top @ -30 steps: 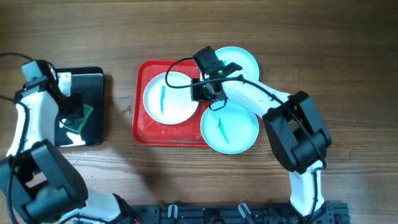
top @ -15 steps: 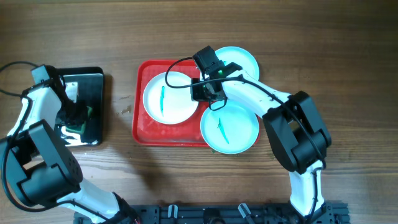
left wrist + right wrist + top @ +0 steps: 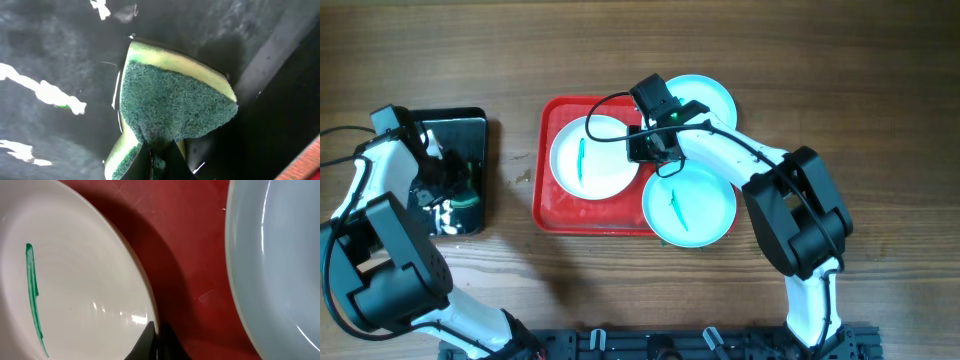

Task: Clean dirty plates on tray and stack at the side
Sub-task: 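Grasp the green sponge in the black tray with the left gripper, then scrub the white plate with the sponge while right gripper holds rim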

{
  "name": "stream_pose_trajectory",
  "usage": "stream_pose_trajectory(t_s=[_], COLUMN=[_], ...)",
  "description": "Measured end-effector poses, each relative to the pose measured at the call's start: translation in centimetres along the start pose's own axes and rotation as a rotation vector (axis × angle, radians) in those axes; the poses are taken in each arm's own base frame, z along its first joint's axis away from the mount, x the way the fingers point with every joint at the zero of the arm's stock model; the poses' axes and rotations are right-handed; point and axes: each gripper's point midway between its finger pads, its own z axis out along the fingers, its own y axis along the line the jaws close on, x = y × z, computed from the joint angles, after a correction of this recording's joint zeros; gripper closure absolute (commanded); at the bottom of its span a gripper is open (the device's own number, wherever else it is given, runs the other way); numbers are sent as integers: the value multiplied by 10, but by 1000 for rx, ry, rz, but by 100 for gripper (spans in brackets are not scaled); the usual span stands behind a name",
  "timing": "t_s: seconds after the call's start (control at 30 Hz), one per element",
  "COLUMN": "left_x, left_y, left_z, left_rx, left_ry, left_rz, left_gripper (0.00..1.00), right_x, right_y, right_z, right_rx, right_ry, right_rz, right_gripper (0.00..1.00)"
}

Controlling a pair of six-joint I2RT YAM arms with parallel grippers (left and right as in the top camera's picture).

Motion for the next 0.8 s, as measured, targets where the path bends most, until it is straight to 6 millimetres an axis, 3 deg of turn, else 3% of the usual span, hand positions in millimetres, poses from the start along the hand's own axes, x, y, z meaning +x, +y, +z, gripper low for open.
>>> stream_pose_trajectory(t_s=[0.27,0.43,0.6,0.8], left_x=[15,-5,-29,-32], left_y=[-5,-14,-30,-27], left_z=[-7,-43,-93,-100], left_rx=[26,44,70,30], left_ry=[77,62,-58,-87], left_rz=[-20,-19,16,32], left_gripper=[96,96,96,96], right_x=[0,1,0,1], right_y=[0,1,3,3], right_z=[0,0,0,0], right_rx=[0,-8,-16,-19], right_ry=[0,7,4,5], right_rz=[-6,-25,-32,-41], right_gripper=[96,96,96,96])
